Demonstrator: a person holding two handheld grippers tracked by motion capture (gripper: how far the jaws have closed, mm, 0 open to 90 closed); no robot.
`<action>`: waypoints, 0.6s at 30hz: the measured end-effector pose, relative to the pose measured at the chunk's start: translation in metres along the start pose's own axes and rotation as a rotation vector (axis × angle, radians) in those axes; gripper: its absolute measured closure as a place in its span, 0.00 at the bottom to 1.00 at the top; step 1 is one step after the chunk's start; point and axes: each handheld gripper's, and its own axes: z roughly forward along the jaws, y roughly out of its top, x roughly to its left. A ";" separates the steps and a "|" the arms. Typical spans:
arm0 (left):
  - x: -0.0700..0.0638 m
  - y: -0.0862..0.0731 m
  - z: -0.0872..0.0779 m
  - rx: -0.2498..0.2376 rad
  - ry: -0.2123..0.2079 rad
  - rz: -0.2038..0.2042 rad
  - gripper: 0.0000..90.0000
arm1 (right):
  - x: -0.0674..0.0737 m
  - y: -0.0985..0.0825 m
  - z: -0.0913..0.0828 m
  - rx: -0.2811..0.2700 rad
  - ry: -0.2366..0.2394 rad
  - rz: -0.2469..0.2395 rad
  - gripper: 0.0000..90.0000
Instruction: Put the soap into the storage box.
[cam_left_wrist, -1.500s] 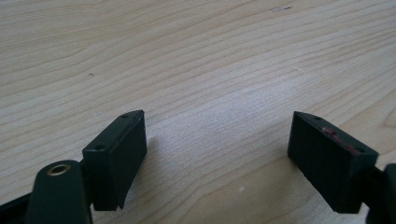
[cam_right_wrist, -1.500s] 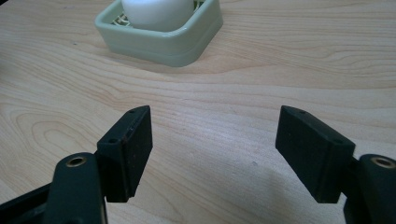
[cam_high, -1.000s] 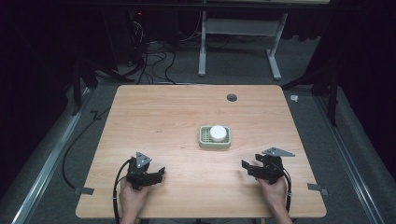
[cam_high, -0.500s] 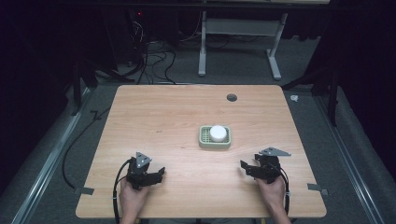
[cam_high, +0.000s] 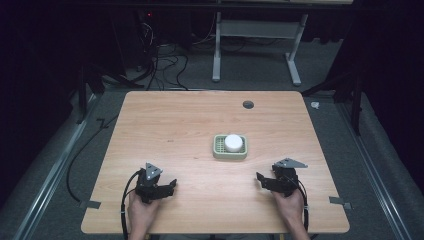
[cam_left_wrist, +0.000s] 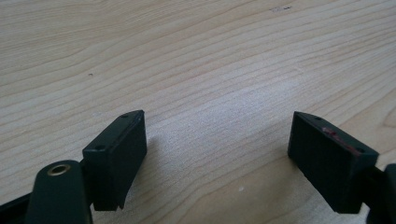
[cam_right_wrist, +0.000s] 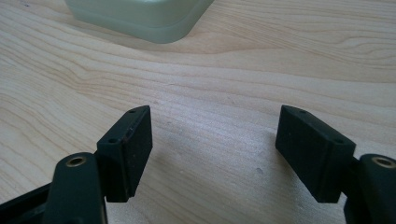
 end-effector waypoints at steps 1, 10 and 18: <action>0.000 0.000 0.000 0.001 -0.001 0.000 0.22 | 0.000 0.000 0.000 0.001 -0.002 -0.004 0.31; 0.000 0.000 0.000 0.002 -0.003 0.003 0.22 | 0.010 0.001 0.003 0.028 -0.062 -0.083 0.29; 0.000 0.000 0.000 0.002 -0.003 0.002 0.22 | 0.011 0.001 0.003 0.027 -0.062 -0.083 0.29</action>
